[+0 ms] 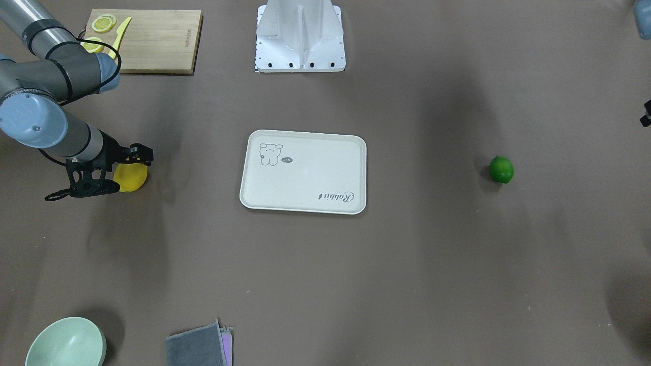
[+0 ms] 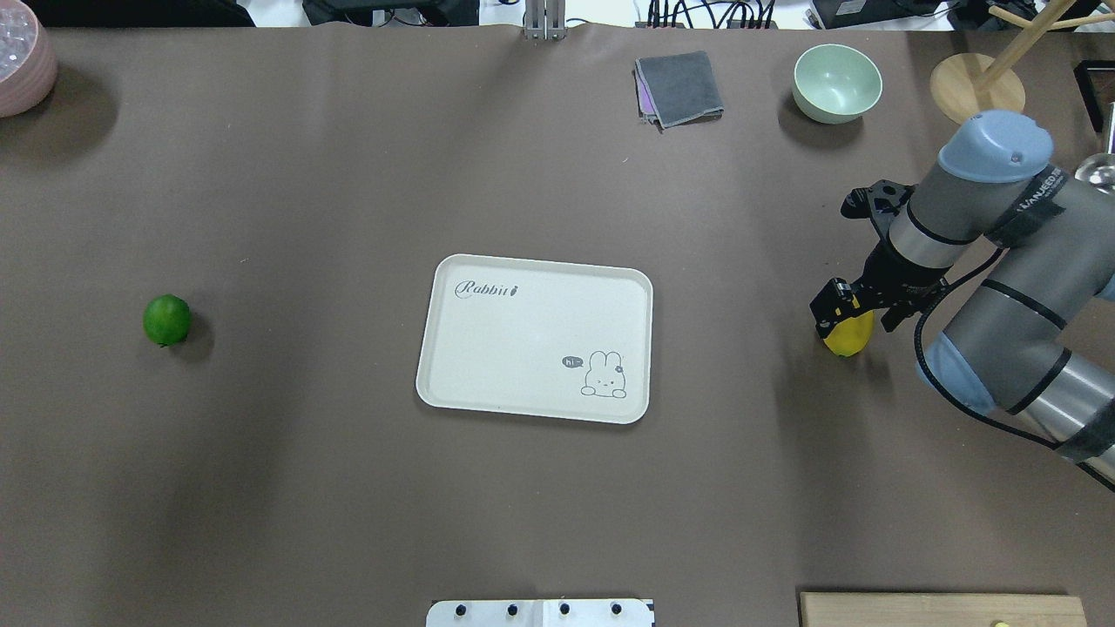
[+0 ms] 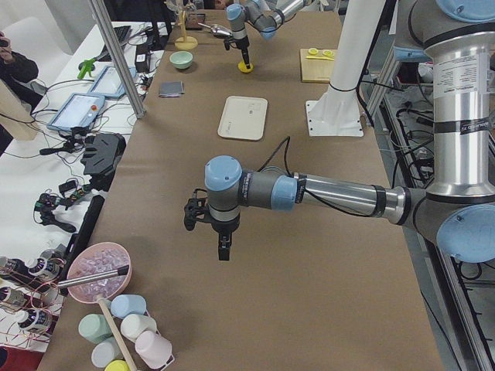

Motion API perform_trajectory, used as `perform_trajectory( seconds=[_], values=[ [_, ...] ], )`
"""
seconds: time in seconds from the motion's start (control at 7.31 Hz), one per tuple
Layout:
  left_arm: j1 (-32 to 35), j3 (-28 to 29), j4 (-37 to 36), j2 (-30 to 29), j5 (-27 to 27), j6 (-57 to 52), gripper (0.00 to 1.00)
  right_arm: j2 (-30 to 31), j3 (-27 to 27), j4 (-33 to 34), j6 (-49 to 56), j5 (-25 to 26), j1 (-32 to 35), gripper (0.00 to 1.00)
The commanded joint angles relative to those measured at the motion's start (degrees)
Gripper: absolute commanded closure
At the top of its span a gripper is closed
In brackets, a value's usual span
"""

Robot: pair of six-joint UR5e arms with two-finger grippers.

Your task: Place all lemons on tray

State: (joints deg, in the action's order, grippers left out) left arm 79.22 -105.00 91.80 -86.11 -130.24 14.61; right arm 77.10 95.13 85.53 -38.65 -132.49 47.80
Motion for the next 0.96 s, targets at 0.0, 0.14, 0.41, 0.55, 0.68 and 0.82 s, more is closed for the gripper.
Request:
perform_trajectory(
  seconds=[0.0,0.14,0.41,0.55,0.68,0.82],
  values=[
    [-9.7,0.5,0.5,-8.4,-1.5,12.1,0.03,0.1,-1.4,0.0,0.2,0.0,-0.9,0.01],
    [-14.3,1.3,1.2,-9.3,-1.3,13.8,0.03,-0.3,-2.1,0.0,0.2,-0.1,-0.8,0.05],
    [-18.6,4.7,1.4,-12.0,-1.6,13.7,0.03,-1.2,-2.3,0.1,-0.2,-0.4,-0.7,0.46],
    [-21.3,5.1,1.3,-12.2,-1.6,13.8,0.03,-1.9,-2.3,0.2,-0.3,-0.6,-0.3,0.63],
    [-22.6,5.5,1.3,-12.3,-1.6,13.8,0.03,-2.2,-2.3,0.4,-0.4,-1.3,0.4,0.75],
    [-23.5,6.8,1.4,-12.3,-1.7,13.6,0.03,-2.4,-2.1,0.3,-0.5,-1.2,0.5,0.75]
  ],
)
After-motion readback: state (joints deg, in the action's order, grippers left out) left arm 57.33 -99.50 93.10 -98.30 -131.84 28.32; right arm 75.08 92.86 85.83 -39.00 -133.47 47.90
